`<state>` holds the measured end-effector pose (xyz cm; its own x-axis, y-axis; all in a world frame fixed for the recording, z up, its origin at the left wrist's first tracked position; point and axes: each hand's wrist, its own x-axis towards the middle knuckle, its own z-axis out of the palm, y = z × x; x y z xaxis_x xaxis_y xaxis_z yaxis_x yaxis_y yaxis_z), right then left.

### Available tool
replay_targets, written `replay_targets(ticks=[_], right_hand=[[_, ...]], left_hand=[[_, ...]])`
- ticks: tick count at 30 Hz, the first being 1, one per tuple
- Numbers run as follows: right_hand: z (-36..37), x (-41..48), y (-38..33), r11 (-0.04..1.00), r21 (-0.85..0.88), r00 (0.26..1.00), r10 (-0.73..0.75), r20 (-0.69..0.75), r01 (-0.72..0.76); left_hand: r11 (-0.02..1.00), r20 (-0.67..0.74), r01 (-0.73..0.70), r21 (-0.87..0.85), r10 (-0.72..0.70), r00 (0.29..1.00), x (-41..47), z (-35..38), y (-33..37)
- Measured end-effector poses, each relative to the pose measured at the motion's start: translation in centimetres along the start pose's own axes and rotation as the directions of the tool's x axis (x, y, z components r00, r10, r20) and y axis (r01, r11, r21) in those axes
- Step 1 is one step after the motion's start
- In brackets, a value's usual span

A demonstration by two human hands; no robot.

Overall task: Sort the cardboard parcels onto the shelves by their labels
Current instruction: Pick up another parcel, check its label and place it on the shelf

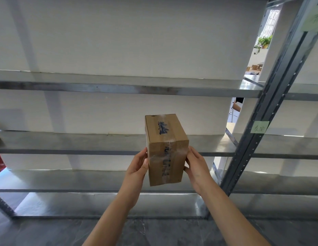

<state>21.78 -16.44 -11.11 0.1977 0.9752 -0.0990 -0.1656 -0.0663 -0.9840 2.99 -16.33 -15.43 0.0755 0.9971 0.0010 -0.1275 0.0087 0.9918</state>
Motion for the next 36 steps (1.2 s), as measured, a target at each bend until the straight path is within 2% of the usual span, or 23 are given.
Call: replay_targets(ticks=[5,14,19,25,31,36], right_hand=[[-0.3,0.2,-0.2,1.0,0.022,0.999,-0.006,0.05,0.005],[-0.3,0.3,0.3,0.999,0.028,0.991,-0.02,0.132,0.017],[-0.2,0.4,-0.3,0.995,0.1,0.992,-0.038,0.12,0.026],[-0.2,0.7,-0.4,0.995,0.08,0.994,-0.071,0.078,0.064],[-0.4,0.7,-0.3,0.992,0.079,0.986,-0.112,0.124,0.103],[-0.4,0.4,-0.1,0.993,0.081,0.98,-0.103,0.168,0.09]], left_hand=[[1.0,0.01,0.003,0.016,-0.003,1.0,0.1,-0.6,0.5],[0.997,-0.077,-0.026,-0.072,0.02,0.997,-1.0,0.1,2.2],[0.996,-0.058,-0.045,-0.073,0.04,0.997,-0.7,0.1,1.9],[0.997,-0.011,-0.046,-0.056,0.045,0.999,-0.2,-0.3,0.8],[0.994,0.058,-0.043,-0.101,0.049,0.997,-0.4,-0.3,1.2],[0.99,0.022,-0.031,-0.141,0.034,0.999,-0.6,-0.1,1.9]])
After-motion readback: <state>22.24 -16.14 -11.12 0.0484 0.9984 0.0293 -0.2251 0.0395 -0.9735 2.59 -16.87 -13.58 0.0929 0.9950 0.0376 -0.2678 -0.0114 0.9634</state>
